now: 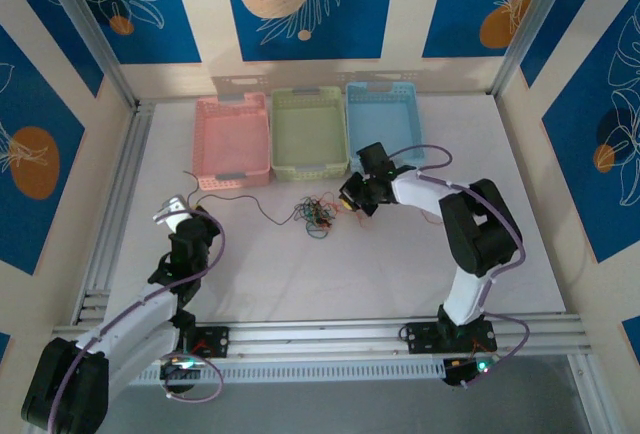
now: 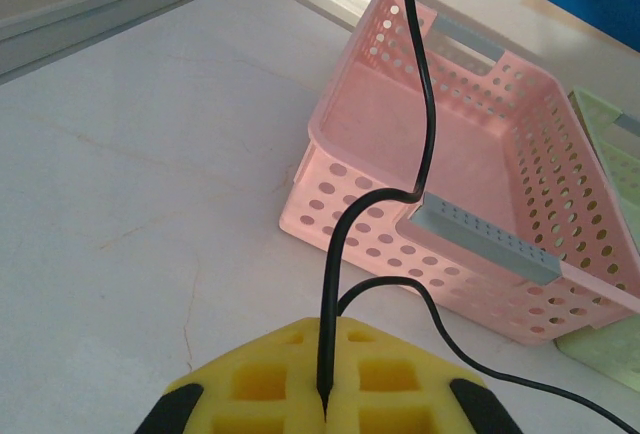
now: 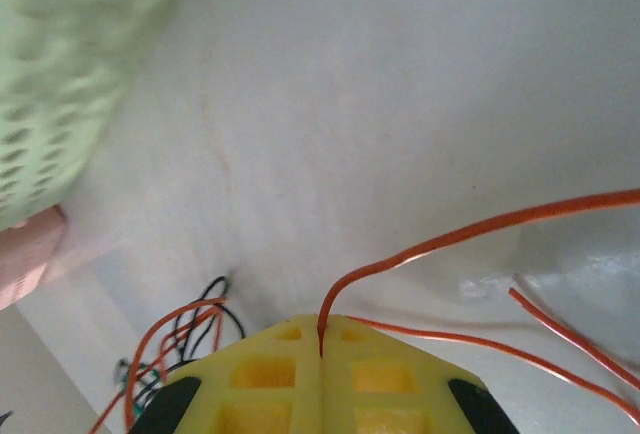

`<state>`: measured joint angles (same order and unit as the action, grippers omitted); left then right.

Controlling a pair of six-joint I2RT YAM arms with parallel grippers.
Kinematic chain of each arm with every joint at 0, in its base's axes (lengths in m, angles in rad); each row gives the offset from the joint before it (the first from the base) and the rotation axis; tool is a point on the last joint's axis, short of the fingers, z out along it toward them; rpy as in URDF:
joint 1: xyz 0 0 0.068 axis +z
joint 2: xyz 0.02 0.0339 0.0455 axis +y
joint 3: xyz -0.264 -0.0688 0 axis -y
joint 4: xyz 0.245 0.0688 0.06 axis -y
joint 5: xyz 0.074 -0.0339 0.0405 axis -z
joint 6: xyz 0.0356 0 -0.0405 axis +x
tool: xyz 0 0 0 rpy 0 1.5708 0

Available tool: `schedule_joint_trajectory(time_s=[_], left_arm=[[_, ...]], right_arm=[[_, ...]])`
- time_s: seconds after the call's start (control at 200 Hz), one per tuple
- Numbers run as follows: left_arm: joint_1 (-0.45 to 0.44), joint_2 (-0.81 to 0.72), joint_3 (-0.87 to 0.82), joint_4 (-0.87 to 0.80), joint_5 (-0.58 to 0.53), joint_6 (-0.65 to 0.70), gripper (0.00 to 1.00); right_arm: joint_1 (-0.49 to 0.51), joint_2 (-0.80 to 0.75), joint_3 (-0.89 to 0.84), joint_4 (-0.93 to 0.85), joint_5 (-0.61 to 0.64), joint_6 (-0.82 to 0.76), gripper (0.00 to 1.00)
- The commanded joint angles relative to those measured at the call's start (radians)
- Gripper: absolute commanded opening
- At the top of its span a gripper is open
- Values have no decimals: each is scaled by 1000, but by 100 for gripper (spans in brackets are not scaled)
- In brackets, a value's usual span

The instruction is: Untangle the cables

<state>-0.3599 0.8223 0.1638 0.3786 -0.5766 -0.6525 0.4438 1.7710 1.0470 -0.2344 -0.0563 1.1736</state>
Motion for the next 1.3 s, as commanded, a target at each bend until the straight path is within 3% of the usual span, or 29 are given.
schedule_joint_trajectory(time_s=[0.0,0.185,0.445,0.55,0.655,0.91,1.105,1.195,1.296], left_arm=[[16,6,26,20,6,8,0],[19,-19,18,8,-5,-7,0],[32,-60,-2,-8,-22,-30,0],[37,-63,-4,-9,-17,-37,0],[39,-42,5,-4,-1,-32,0],[41,-9,22,27,93,8,0],[42,-13,12,91,201,50,0],[42,-8,11,118,249,64,0],[41,3,6,166,313,78,0]], right_arm=[[-35,-89,25,-49,-4,-128,0],[-212,-328,-108,-81,110,-237,0],[-647,-635,-316,-123,127,-212,0],[-720,-701,-364,-89,96,-201,0],[-639,-682,-344,-50,59,-240,0],[-271,-561,-191,-12,43,-441,0],[-51,-480,-113,16,-31,-569,0],[31,-441,-68,-23,37,-617,0],[55,-409,-39,-78,102,-623,0]])
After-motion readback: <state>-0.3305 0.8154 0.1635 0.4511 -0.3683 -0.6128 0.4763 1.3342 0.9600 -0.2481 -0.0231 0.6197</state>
